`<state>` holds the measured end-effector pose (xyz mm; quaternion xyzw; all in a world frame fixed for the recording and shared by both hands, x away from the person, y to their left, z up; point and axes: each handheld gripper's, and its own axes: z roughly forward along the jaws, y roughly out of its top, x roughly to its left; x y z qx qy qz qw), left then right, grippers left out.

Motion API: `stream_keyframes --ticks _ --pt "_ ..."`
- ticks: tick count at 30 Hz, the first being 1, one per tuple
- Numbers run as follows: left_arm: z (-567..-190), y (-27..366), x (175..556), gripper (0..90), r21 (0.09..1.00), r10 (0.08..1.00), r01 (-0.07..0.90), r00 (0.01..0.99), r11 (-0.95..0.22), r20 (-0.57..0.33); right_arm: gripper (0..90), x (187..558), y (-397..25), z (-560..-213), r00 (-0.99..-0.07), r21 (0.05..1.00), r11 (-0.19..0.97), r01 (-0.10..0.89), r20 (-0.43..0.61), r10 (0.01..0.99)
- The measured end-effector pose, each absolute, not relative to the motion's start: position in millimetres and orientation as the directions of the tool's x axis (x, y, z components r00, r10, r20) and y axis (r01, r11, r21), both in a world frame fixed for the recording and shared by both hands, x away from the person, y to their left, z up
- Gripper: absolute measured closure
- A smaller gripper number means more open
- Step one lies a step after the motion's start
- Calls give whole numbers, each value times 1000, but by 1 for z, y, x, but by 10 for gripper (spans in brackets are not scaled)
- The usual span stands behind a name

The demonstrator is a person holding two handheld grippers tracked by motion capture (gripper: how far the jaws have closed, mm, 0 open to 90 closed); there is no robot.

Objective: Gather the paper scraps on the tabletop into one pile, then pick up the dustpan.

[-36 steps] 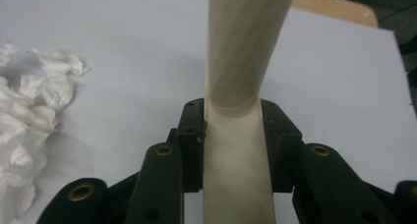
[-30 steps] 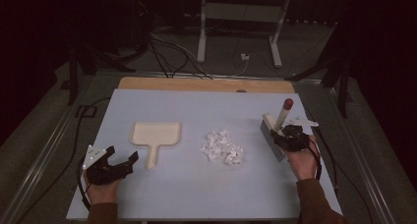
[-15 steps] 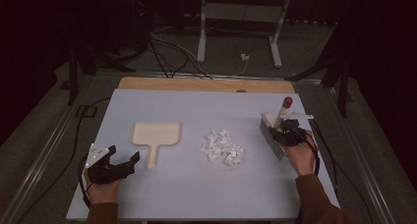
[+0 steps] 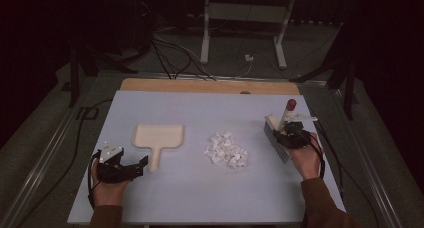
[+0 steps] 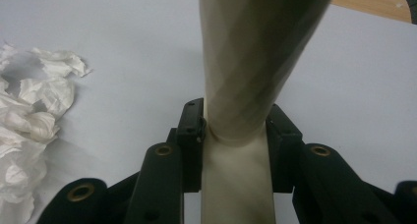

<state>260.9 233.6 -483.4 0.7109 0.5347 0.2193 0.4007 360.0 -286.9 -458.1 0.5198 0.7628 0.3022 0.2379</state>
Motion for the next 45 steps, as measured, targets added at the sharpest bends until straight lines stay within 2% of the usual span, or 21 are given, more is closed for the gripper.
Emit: stream_keyframes --ticks 11,18,24,32,45 --pt "-487 209 270 81 752 953 641 297 -154 -58 671 359 -287 -458 -347 707 278 650 -49 936" --pt "-494 194 281 163 688 967 709 253 -155 -43 671 358 -288 -458 -344 709 277 649 -52 938" --pt "-502 186 286 173 657 970 737 240 -158 -37 671 357 -288 -458 -342 708 277 650 -52 938" --pt "-506 171 296 296 636 981 757 196 -154 4 671 357 -288 -458 -339 709 277 649 -56 939" --pt "-513 163 303 505 601 987 787 160 -138 16 671 356 -289 -458 -333 709 275 649 -59 941"
